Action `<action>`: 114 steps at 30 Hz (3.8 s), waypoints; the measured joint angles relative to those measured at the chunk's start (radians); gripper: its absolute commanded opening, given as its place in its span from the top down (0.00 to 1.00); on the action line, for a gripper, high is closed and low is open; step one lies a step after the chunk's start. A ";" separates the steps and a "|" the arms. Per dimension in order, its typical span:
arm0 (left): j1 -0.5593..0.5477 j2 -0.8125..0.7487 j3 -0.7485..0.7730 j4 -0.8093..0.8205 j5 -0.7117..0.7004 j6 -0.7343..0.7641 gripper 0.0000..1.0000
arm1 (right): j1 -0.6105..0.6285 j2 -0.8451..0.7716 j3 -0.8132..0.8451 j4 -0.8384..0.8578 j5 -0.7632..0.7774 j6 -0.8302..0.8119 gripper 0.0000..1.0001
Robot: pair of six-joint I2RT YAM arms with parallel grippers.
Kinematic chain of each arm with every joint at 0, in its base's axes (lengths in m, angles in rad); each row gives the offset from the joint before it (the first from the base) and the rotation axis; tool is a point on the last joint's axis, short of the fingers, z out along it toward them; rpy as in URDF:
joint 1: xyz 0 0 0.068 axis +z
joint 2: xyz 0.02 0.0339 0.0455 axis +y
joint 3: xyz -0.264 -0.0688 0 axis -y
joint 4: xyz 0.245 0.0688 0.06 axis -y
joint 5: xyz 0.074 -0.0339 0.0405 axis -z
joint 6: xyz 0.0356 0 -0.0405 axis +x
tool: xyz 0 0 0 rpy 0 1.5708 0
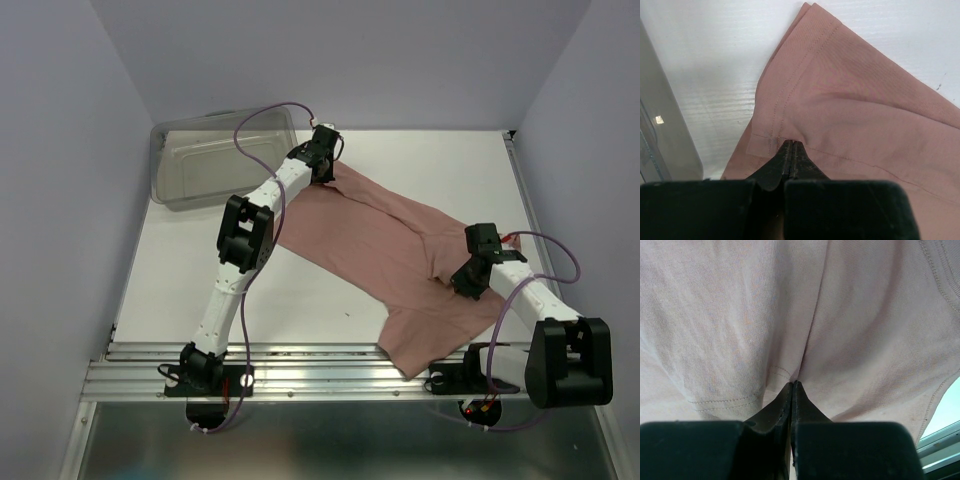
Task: Roll the t-shirts
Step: Fold the T-shirt at the center of the board.
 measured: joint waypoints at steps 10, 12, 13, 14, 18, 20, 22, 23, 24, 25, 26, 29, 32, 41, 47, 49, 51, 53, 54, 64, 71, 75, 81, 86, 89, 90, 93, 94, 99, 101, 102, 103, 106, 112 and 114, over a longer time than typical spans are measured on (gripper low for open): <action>0.000 0.000 0.000 -0.002 -0.006 0.011 1.00 | 0.000 -0.061 0.046 -0.083 0.026 0.019 0.99; 0.000 0.000 0.000 -0.003 -0.010 0.015 1.00 | 0.000 -0.093 0.080 -0.118 0.042 0.031 0.99; 0.000 0.000 0.001 -0.003 -0.011 0.018 1.00 | 0.000 -0.104 0.096 -0.130 0.050 0.035 0.99; 0.000 0.000 0.001 -0.003 -0.011 0.020 1.00 | 0.000 -0.113 0.113 -0.147 0.060 0.039 0.99; 0.001 0.000 0.005 -0.005 -0.014 0.029 1.00 | 0.000 -0.135 0.169 -0.203 0.095 0.048 0.99; 0.001 0.000 0.008 -0.007 -0.014 0.032 1.00 | 0.000 -0.146 0.180 -0.229 0.105 0.051 0.99; 0.001 0.000 0.010 -0.008 -0.016 0.037 1.00 | 0.000 -0.160 0.187 -0.257 0.114 0.056 0.99; 0.001 0.000 0.010 -0.009 -0.016 0.040 1.00 | 0.000 -0.167 0.190 -0.271 0.118 0.058 0.99; 0.001 0.000 0.010 -0.010 -0.017 0.042 1.00 | 0.000 -0.175 0.195 -0.286 0.125 0.060 0.99; 0.002 0.000 0.010 -0.010 -0.017 0.045 1.00 | 0.000 -0.185 0.200 -0.301 0.132 0.063 0.99; 0.003 0.000 0.010 -0.010 -0.018 0.048 1.00 | 0.000 -0.193 0.209 -0.318 0.138 0.064 0.99; 0.008 0.000 0.019 -0.014 -0.017 0.056 1.00 | 0.000 -0.212 0.233 -0.356 0.157 0.068 0.99; 0.016 0.000 0.035 -0.016 -0.017 0.064 1.00 | 0.000 -0.230 0.256 -0.385 0.178 0.072 0.99; 0.035 0.000 0.048 -0.018 -0.011 0.079 1.00 | 0.000 -0.250 0.305 -0.465 0.219 0.081 0.99; 0.040 0.000 0.063 -0.018 -0.009 0.090 1.00 | 0.000 -0.265 0.352 -0.507 0.233 0.088 0.99; 0.040 0.000 0.063 -0.019 -0.008 0.093 1.00 | 0.000 -0.272 0.361 -0.522 0.234 0.090 0.99; 0.040 0.000 0.063 -0.023 -0.005 0.096 1.00 | 0.000 -0.285 0.363 -0.531 0.231 0.090 0.99; 0.040 0.000 0.063 -0.024 -0.005 0.097 1.00 | 0.000 -0.294 0.363 -0.542 0.224 0.091 0.99; 0.040 0.000 0.063 -0.026 -0.005 0.098 1.00 | 0.000 -0.299 0.362 -0.547 0.221 0.092 0.99; 0.040 0.000 0.063 -0.032 -0.002 0.097 1.00 | 0.000 -0.319 0.339 -0.554 0.190 0.098 0.99; 0.040 0.000 0.036 -0.032 -0.002 0.098 1.00 | 0.000 -0.333 0.322 -0.556 0.176 0.095 0.86; 0.039 -0.001 0.021 -0.045 0.002 0.099 0.82 | 0.000 -0.339 0.300 -0.559 0.162 0.086 0.62; 0.040 -0.006 0.018 -0.062 0.021 0.107 0.50 | 0.000 -0.335 0.293 -0.554 0.151 0.077 0.48; 0.039 -0.021 0.018 -0.069 0.038 0.112 0.50 | 0.000 -0.297 0.295 -0.523 0.152 0.063 0.49; 0.033 -0.023 0.028 -0.067 0.052 0.115 0.52 | 0.000 -0.242 0.295 -0.466 0.155 0.049 0.51; 0.033 -0.023 0.029 -0.066 0.058 0.116 0.53 | 0.000 -0.227 0.295 -0.447 0.155 0.043 0.51; 0.025 -0.023 0.031 -0.055 0.080 0.120 0.55 | 0.000 -0.125 0.296 -0.360 0.167 0.019 0.53; 0.021 -0.023 0.031 -0.049 0.093 0.122 0.55 | -0.001 -0.086 0.297 -0.335 0.170 0.012 0.54; -0.003 -0.023 0.031 -0.015 0.164 0.125 0.55 | -0.091 0.093 0.297 -0.175 0.147 -0.056 0.61; -0.014 -0.020 0.038 -0.006 0.184 0.127 0.55 | -0.149 0.140 0.297 -0.113 0.129 -0.081 0.65; -0.018 -0.016 0.047 -0.002 0.195 0.127 0.55 | -0.181 0.173 0.298 -0.076 0.126 -0.096 0.67; -0.020 -0.012 0.055 0.001 0.203 0.127 0.55 | -0.195 0.190 0.298 -0.059 0.124 -0.106 0.69; -0.027 0.003 0.075 0.021 0.219 0.127 0.55 | -0.233 0.280 0.318 0.000 0.119 -0.134 0.73; -0.027 0.056 0.078 0.042 0.221 0.127 0.55 | -0.290 0.452 0.351 0.112 0.106 -0.162 0.75; -0.027 0.075 0.077 0.041 0.219 0.127 0.55 | -0.302 0.484 0.371 0.141 0.103 -0.166 0.76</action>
